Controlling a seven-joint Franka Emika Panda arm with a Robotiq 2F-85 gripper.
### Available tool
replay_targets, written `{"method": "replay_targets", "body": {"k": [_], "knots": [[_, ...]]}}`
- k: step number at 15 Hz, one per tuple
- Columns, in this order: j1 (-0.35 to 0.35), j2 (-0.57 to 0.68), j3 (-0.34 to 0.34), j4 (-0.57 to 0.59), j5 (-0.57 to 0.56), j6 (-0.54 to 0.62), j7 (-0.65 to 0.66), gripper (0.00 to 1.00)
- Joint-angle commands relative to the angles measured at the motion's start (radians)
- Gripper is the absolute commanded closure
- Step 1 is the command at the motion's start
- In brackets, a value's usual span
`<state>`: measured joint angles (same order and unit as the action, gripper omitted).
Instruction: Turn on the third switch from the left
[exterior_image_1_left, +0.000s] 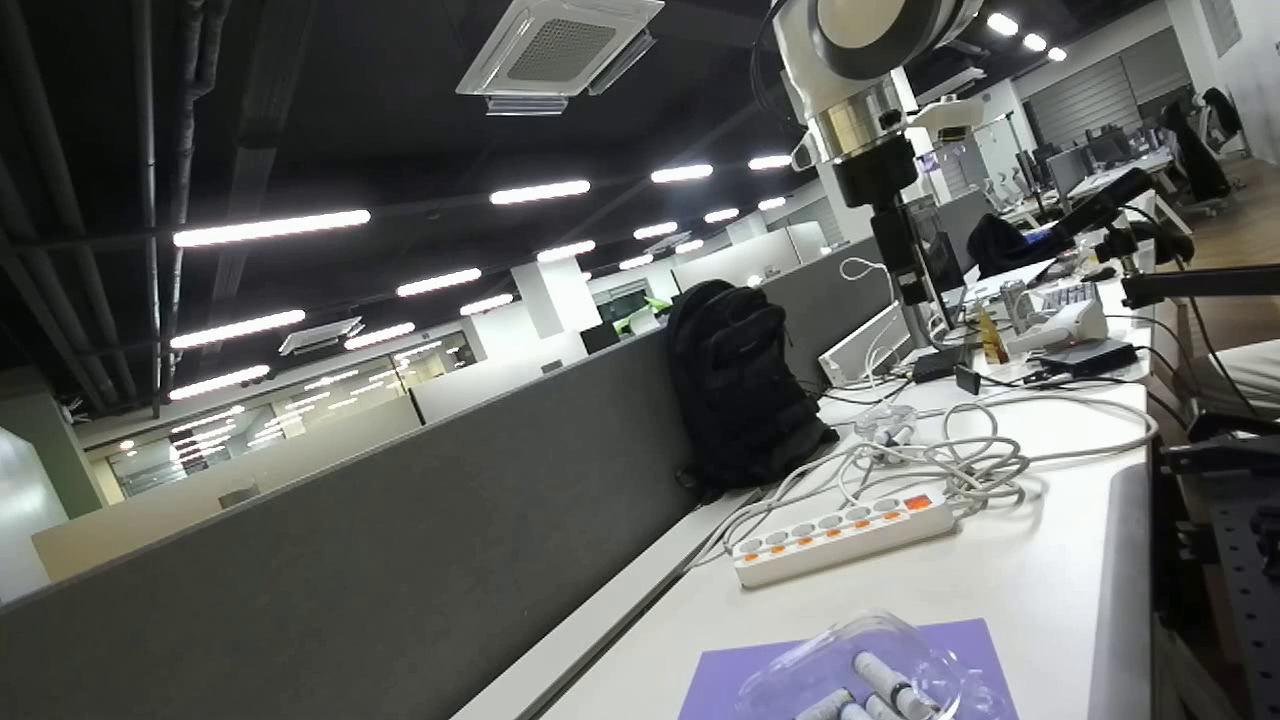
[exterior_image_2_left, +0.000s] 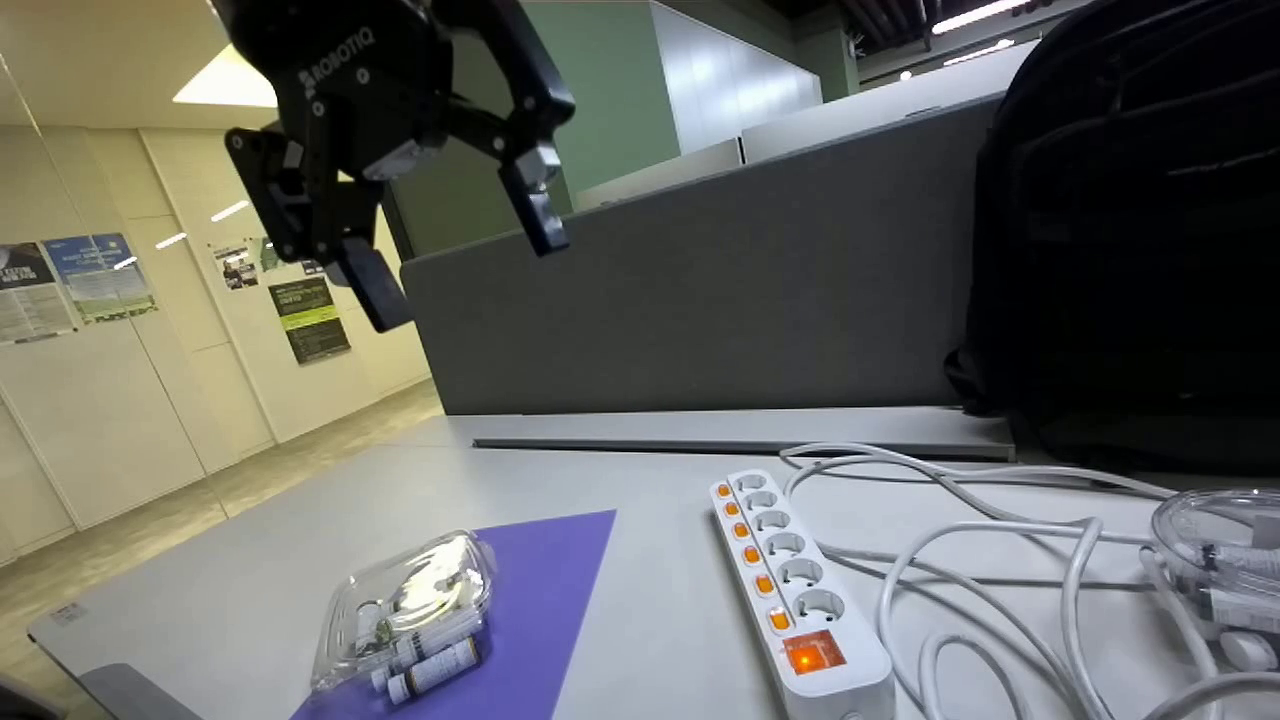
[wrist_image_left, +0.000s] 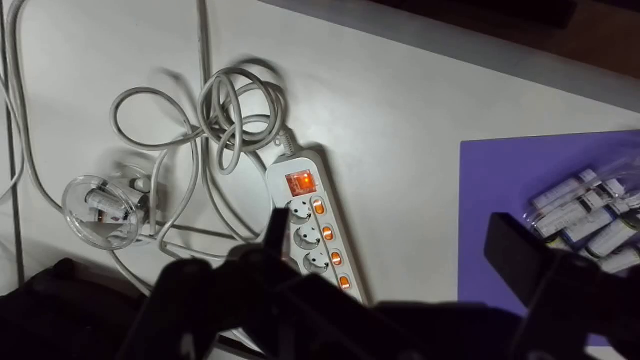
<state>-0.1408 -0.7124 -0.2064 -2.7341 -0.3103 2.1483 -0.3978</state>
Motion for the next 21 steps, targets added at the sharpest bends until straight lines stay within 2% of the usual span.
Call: {"method": "replay_targets", "body": {"k": [1,6,10,14,21], "knots": [[0.001,0.009,-0.015,0.008,0.013,0.037,0.018,0.00],[-0.034,0.192,-0.068,0.085,0.062,0.301,0.091,0.00],[-0.034,0.420,-0.096,0.204,0.140,0.428,0.083,0.00],[-0.025,0.664,-0.092,0.368,0.223,0.409,0.046,0.00],[-0.058,0.972,-0.005,0.607,0.263,0.384,0.017,0.00]]}}
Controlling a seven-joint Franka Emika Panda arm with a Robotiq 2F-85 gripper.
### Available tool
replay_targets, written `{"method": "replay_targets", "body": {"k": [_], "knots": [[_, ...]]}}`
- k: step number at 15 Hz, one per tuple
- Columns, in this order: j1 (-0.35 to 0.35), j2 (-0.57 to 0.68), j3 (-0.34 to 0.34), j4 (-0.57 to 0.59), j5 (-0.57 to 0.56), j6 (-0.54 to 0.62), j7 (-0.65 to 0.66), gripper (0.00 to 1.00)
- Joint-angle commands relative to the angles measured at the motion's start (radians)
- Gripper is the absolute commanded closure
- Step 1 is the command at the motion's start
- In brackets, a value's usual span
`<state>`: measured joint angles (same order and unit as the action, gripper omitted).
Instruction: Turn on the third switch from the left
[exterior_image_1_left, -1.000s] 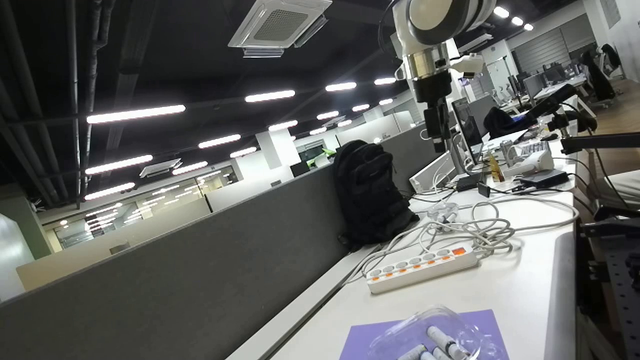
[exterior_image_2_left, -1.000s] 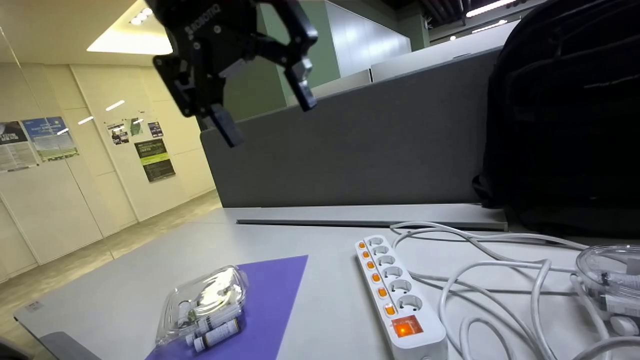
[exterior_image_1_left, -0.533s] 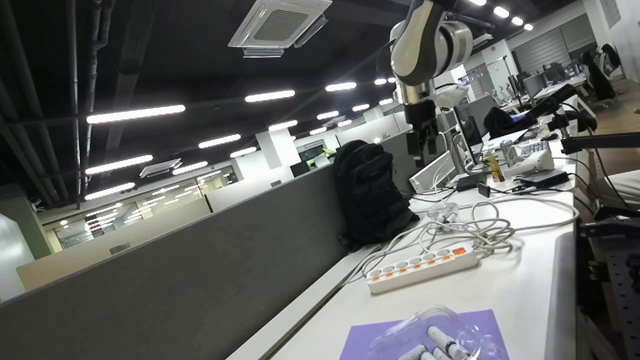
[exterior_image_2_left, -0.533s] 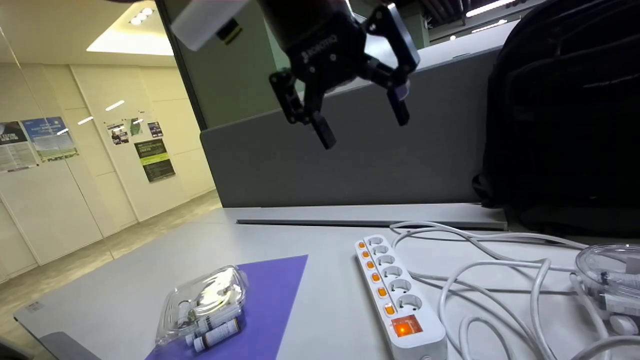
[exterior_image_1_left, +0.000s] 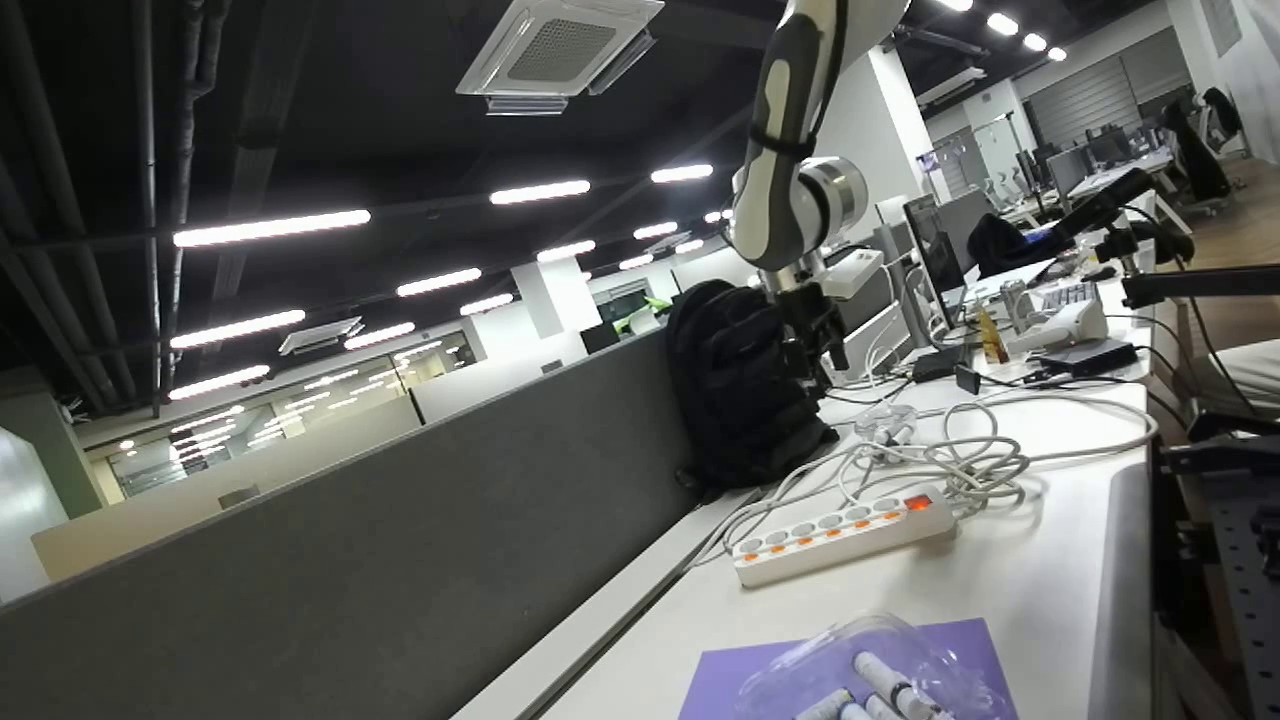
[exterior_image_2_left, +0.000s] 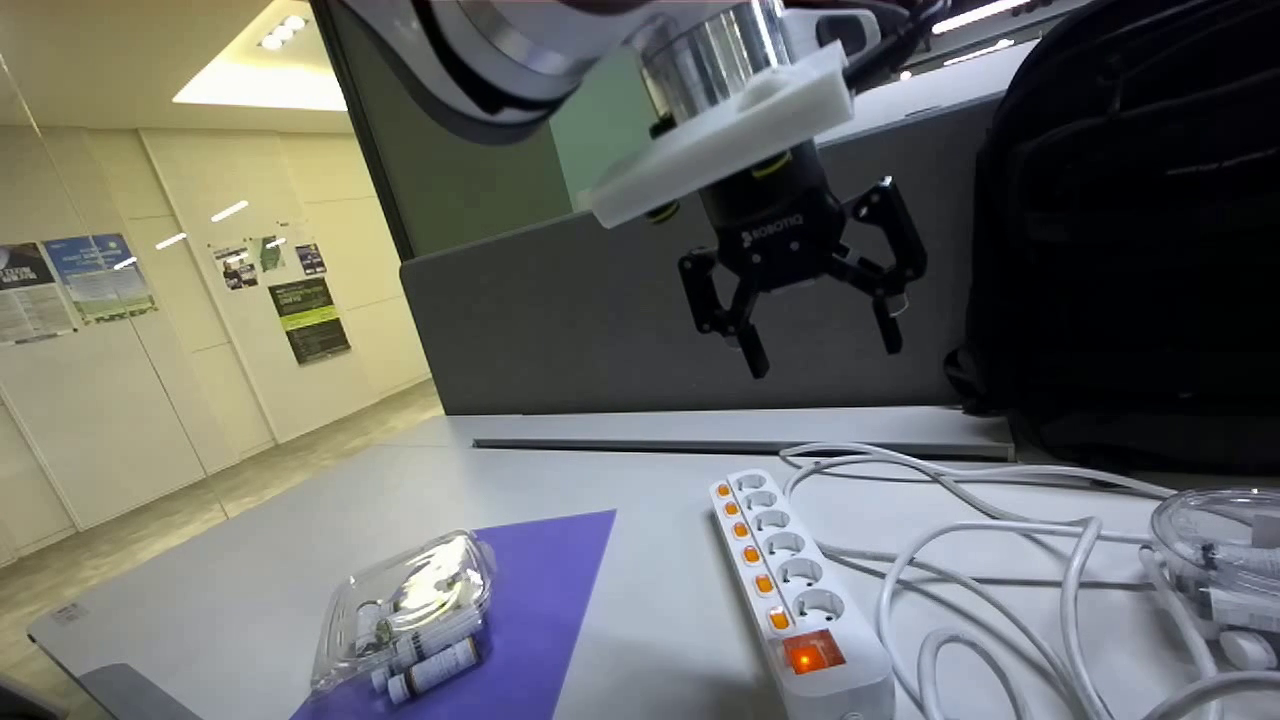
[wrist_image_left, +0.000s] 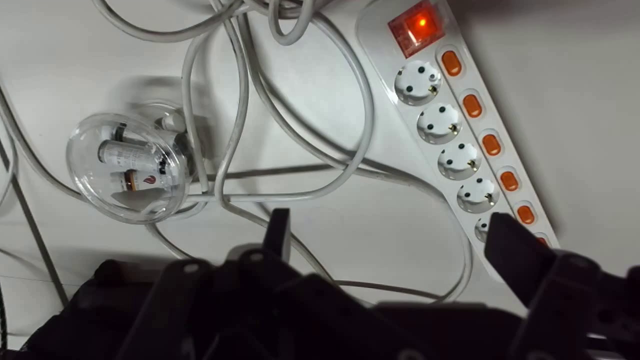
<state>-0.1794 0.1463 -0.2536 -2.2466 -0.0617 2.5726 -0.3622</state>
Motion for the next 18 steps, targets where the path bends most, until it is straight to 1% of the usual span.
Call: {"method": "replay_targets", "body": {"k": [1,3,4,5,6,9,12,15,16,18], "knots": [[-0.023,0.139,0.058,0.138,0.012,-0.042,-0.027,0.00],[-0.026,0.180,0.094,0.161,0.010,-0.037,-0.046,0.00],[-0.028,0.193,0.113,0.166,0.013,-0.034,-0.060,0.25],[-0.028,0.203,0.128,0.170,0.008,-0.034,-0.070,0.25],[-0.026,0.209,0.143,0.169,0.004,-0.030,-0.079,0.32],[-0.027,0.225,0.177,0.165,0.005,-0.015,-0.099,0.55],[-0.031,0.238,0.200,0.165,0.013,-0.002,-0.113,0.75],[-0.040,0.251,0.218,0.164,0.029,-0.015,-0.123,0.95],[-0.046,0.260,0.225,0.164,0.040,-0.020,-0.127,0.99],[-0.054,0.280,0.231,0.165,0.048,-0.011,-0.138,1.00]]}}
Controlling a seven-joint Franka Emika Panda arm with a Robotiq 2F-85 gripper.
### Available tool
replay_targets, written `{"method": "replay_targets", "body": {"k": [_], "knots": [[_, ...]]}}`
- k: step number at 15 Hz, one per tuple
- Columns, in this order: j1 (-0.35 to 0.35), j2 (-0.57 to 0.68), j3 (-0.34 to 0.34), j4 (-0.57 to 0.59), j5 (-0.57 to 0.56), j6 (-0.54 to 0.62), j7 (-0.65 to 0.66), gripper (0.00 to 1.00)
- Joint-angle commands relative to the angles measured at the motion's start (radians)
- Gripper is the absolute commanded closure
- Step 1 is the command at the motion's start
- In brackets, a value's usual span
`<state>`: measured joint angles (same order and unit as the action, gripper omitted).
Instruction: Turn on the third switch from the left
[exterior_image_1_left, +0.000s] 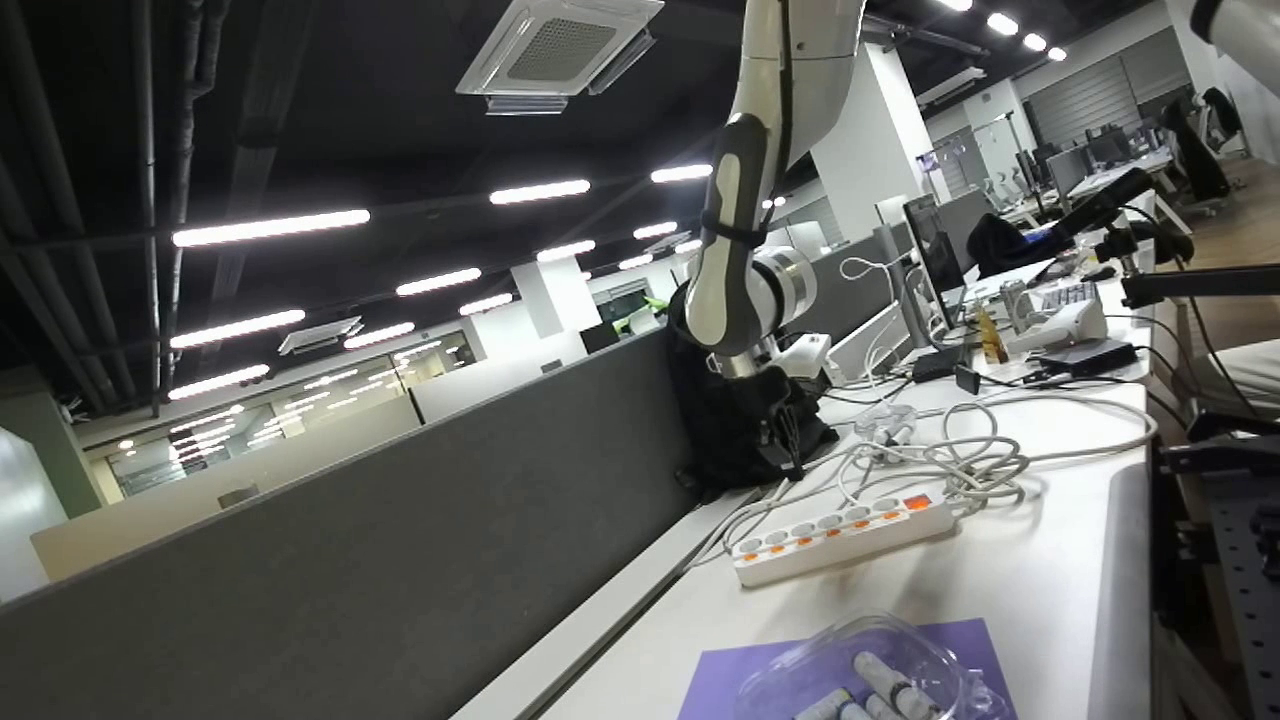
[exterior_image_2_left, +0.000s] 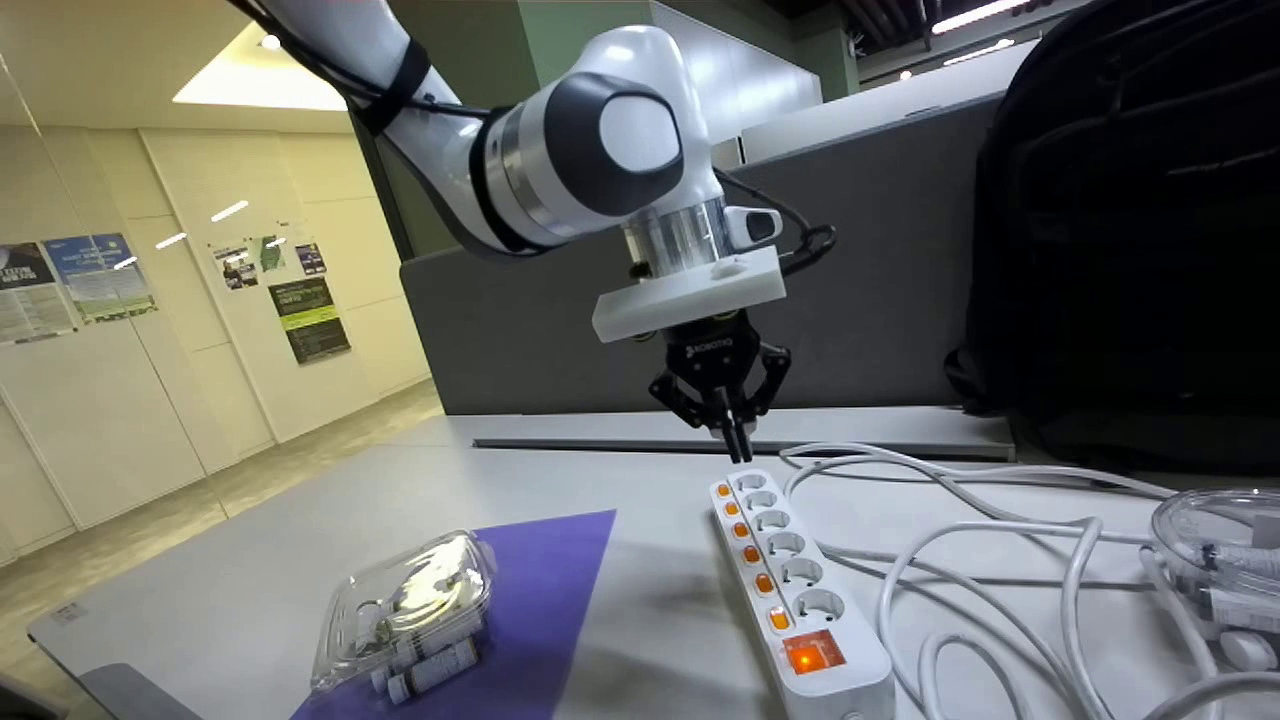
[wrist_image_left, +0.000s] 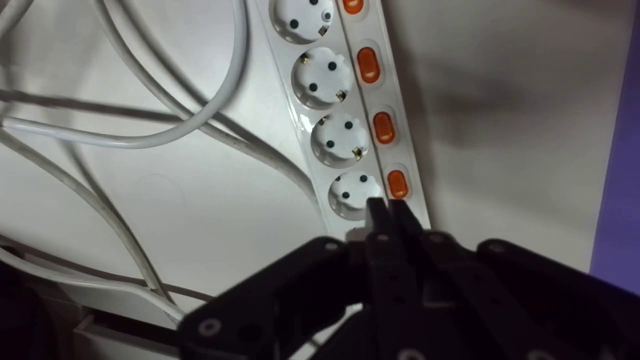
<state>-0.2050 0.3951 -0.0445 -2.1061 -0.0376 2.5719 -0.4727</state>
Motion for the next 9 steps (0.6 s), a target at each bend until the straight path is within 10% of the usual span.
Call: {"method": "replay_targets", "body": {"k": [1,9], "knots": [[-0.031,0.040,0.025,0.026,0.023,-0.009,-0.030,1.00],[-0.029,0.043,0.028,0.001,0.012,-0.001,-0.023,0.99]]}}
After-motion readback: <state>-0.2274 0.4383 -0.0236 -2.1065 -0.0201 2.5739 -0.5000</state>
